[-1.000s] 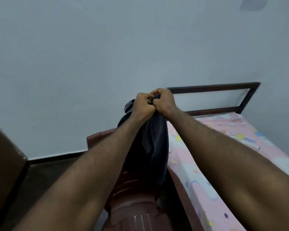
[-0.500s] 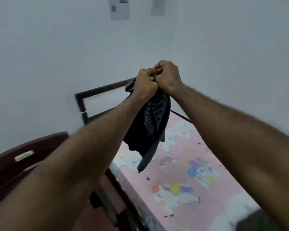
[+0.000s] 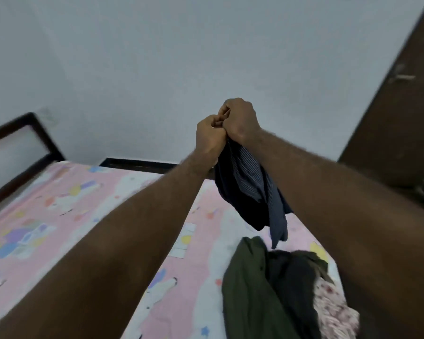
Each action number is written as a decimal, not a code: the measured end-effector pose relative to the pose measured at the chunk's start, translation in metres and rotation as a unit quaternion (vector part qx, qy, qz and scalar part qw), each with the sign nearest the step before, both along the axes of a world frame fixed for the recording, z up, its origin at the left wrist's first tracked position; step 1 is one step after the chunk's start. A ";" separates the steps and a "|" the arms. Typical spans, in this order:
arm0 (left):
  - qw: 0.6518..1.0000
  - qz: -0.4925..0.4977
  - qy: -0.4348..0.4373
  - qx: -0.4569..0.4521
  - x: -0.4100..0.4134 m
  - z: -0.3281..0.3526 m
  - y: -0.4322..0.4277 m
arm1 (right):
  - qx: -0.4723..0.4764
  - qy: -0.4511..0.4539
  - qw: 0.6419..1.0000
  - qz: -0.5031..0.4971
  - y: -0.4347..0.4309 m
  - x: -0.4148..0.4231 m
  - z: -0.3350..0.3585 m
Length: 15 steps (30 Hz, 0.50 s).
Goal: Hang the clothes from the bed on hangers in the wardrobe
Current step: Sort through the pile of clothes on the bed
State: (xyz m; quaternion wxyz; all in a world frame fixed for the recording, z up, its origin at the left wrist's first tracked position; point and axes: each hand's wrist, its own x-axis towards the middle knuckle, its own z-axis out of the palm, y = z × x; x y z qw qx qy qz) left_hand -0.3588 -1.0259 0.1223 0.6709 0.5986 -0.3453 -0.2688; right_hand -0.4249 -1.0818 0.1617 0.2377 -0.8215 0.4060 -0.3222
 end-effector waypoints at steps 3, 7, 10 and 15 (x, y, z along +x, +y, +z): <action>0.996 -0.081 -0.007 0.021 -0.056 -0.017 -0.055 | 0.002 0.010 0.997 -0.072 -0.050 -0.063 -0.021; 0.982 -0.174 -0.015 0.069 -0.112 -0.059 -0.101 | 0.042 0.017 0.986 -0.158 -0.090 -0.133 -0.075; 0.963 -0.221 -0.064 0.138 -0.139 -0.108 -0.117 | 0.104 0.054 0.967 -0.225 -0.110 -0.171 -0.139; 0.878 -0.274 -0.317 0.232 -0.156 -0.178 -0.099 | 0.170 0.165 0.943 -0.232 -0.100 -0.225 -0.223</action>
